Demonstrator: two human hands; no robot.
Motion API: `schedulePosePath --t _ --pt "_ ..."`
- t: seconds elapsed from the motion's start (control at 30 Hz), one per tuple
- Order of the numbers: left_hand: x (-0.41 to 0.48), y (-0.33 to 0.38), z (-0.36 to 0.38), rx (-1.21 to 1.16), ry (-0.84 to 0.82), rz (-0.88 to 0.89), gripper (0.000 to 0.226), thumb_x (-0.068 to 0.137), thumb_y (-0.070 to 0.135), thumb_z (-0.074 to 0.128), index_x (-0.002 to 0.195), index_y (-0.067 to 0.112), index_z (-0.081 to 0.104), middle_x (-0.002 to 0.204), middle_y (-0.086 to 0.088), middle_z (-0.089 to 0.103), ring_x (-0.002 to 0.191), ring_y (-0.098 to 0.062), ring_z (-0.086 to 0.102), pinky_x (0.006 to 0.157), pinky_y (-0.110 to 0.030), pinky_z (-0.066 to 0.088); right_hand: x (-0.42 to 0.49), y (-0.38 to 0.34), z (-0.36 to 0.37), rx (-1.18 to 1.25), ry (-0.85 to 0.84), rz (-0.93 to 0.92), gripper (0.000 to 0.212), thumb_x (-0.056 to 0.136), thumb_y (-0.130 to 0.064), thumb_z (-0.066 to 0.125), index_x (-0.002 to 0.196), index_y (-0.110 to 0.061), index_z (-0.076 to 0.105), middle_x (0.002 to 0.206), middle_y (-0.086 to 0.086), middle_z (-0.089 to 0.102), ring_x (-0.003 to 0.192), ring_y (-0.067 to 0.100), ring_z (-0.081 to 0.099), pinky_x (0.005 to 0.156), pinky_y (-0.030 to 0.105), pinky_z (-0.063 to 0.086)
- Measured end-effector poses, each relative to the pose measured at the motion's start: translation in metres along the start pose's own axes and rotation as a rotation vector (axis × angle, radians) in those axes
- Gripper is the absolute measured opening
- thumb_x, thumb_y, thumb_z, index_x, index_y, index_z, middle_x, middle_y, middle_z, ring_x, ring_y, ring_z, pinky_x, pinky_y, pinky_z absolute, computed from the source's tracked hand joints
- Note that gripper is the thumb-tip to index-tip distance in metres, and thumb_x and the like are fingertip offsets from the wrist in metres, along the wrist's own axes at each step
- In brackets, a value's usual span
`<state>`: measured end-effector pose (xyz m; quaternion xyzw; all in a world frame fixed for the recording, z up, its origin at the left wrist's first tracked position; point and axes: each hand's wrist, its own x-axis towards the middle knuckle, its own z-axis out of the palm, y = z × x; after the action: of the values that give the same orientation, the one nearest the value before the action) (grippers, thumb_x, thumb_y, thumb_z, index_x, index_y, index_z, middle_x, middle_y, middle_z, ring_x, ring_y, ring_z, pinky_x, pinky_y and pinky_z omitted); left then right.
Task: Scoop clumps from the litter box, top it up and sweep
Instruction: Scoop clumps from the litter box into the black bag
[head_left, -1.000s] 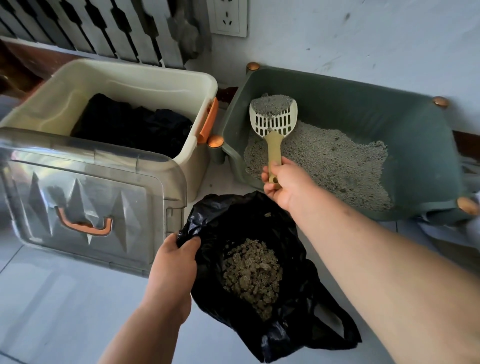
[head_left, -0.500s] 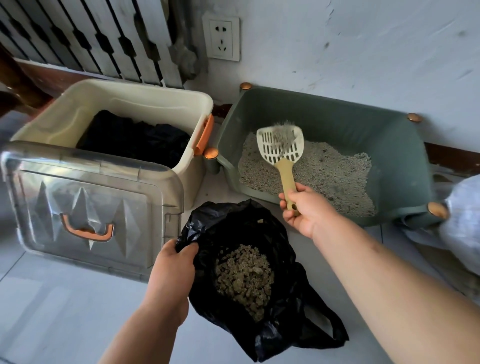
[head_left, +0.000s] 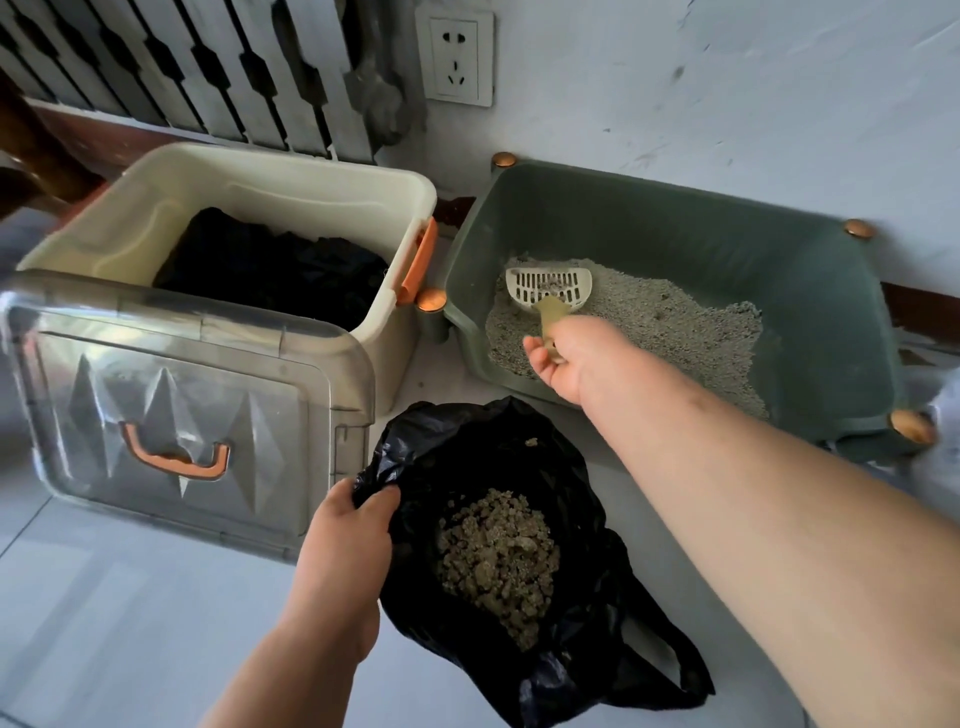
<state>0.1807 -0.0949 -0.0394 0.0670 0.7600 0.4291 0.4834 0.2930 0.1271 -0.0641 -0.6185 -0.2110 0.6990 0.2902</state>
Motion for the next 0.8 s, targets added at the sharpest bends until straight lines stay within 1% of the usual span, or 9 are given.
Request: schedulePosePath --t 0.07,0.13,0.2,0.3,0.4,0.5,0.57,0.7,0.8 --pt "0.001 0.000 -0.001 -0.001 -0.007 -0.004 0.019 0.099 0.010 0.053 0.116 0.012 0.064 0.099 -0.010 0.075 0.090 -0.026 0.073 0.081 -0.042 0.060 0.006 -0.006 0.014 0.054 0.025 0.039 0.021 0.101 -0.023 0.045 0.113 -0.009 0.054 0.085 0.011 0.058 0.052 0.013 0.055 0.032 0.014 0.039" --pt "0.003 -0.001 -0.002 -0.006 -0.012 -0.013 0.032 0.099 0.013 0.054 0.131 0.012 0.057 0.108 -0.010 0.074 0.097 -0.027 0.072 0.087 -0.045 0.059 0.008 -0.012 0.027 0.156 0.041 0.097 0.019 0.102 -0.020 0.041 0.102 -0.006 0.055 0.077 0.011 0.056 0.050 0.016 0.054 0.031 0.013 0.038" --pt "0.006 -0.001 -0.003 -0.015 -0.007 -0.023 0.041 0.098 0.016 0.055 0.139 0.014 0.051 0.114 -0.009 0.072 0.101 -0.027 0.071 0.093 -0.049 0.057 0.009 -0.016 0.039 0.240 0.060 0.144 0.027 0.102 -0.016 0.034 0.089 -0.004 0.055 0.073 0.010 0.055 0.049 0.017 0.052 0.029 0.010 0.033" --pt "0.010 -0.002 -0.004 -0.016 -0.011 -0.024 0.038 0.099 0.015 0.055 0.137 0.014 0.054 0.114 -0.009 0.072 0.102 -0.027 0.071 0.094 -0.049 0.056 0.008 -0.021 0.055 0.356 0.041 0.159 0.032 0.098 -0.013 0.029 0.076 -0.004 0.050 0.072 0.009 0.050 0.049 0.015 0.044 0.029 0.007 0.022" --pt "0.012 -0.004 -0.006 -0.027 -0.012 -0.038 0.037 0.099 0.015 0.055 0.136 0.014 0.055 0.113 -0.009 0.073 0.102 -0.027 0.071 0.094 -0.049 0.056 0.007 -0.022 0.062 0.478 0.007 0.152 0.034 0.098 -0.014 0.030 0.070 -0.005 0.048 0.067 0.008 0.047 0.048 0.014 0.041 0.028 0.006 0.020" --pt "0.012 -0.003 -0.007 -0.021 -0.003 -0.033 0.020 0.100 0.011 0.054 0.117 0.013 0.063 0.097 -0.010 0.076 0.091 -0.026 0.074 0.087 -0.047 0.059 0.004 -0.022 0.061 0.526 0.014 0.159 0.033 0.099 -0.016 0.035 0.070 -0.006 0.049 0.065 0.008 0.048 0.048 0.015 0.043 0.029 0.007 0.021" --pt "0.010 -0.001 -0.007 -0.014 -0.005 -0.029 0.017 0.100 0.009 0.053 0.112 0.013 0.065 0.091 -0.009 0.077 0.087 -0.026 0.074 0.084 -0.045 0.060 0.002 -0.019 0.057 0.487 0.029 0.148 0.031 0.098 -0.018 0.038 0.071 -0.008 0.050 0.065 0.006 0.049 0.047 0.014 0.044 0.030 0.008 0.022" --pt "0.005 0.001 -0.005 -0.010 -0.013 -0.027 0.033 0.099 0.011 0.054 0.132 0.013 0.057 0.102 -0.009 0.075 0.095 -0.026 0.072 0.088 -0.046 0.058 -0.005 -0.002 0.040 0.383 -0.006 0.093 0.026 0.098 -0.012 0.032 0.079 -0.010 0.049 0.071 0.002 0.046 0.052 0.010 0.046 0.029 0.010 0.024" --pt "0.003 0.001 -0.005 -0.002 -0.009 -0.024 0.038 0.098 0.013 0.055 0.137 0.015 0.054 0.107 -0.009 0.074 0.098 -0.028 0.072 0.092 -0.050 0.057 -0.006 0.014 0.025 0.234 -0.002 -0.007 0.021 0.099 -0.006 0.033 0.100 -0.010 0.053 0.082 0.004 0.052 0.058 0.009 0.051 0.033 0.014 0.031"
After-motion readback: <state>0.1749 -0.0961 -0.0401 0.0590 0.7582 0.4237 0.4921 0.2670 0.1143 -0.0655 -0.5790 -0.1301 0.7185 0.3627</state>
